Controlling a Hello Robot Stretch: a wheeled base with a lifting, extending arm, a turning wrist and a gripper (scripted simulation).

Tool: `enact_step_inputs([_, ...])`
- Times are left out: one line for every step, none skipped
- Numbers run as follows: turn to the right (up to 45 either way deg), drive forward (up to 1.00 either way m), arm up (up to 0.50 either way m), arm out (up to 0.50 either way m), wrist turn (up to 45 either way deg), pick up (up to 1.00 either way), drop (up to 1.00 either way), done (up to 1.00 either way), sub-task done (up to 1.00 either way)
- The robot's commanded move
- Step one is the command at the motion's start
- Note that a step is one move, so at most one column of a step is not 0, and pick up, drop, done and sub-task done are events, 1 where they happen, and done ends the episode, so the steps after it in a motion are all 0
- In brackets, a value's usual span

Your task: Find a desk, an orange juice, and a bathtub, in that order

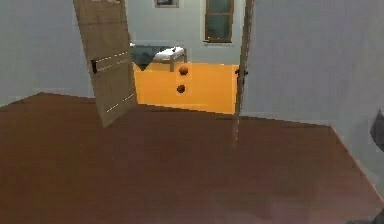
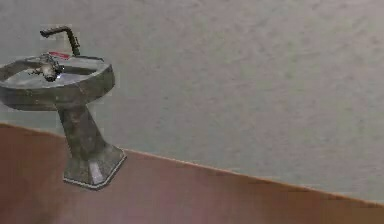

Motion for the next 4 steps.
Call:
enact_step_inputs([0.0, 1.0, 0.0, 0.0, 0.0, 0.0, 0.0, 0.0, 0.0])
enact_step_inputs([-3.0, 0.0, 0.0, 0.0, 0.0, 0.0, 0.0, 0.0, 0.0])
enact_step_inputs([-9.0, 0.0, 0.0, 0.0, 0.0, 0.0, 0.0, 0.0, 0.0])
enact_step_inputs([0.0, 0.95, 0.0, 0.0, 0.0, 0.0, 0.0, 0.0, 0.0])
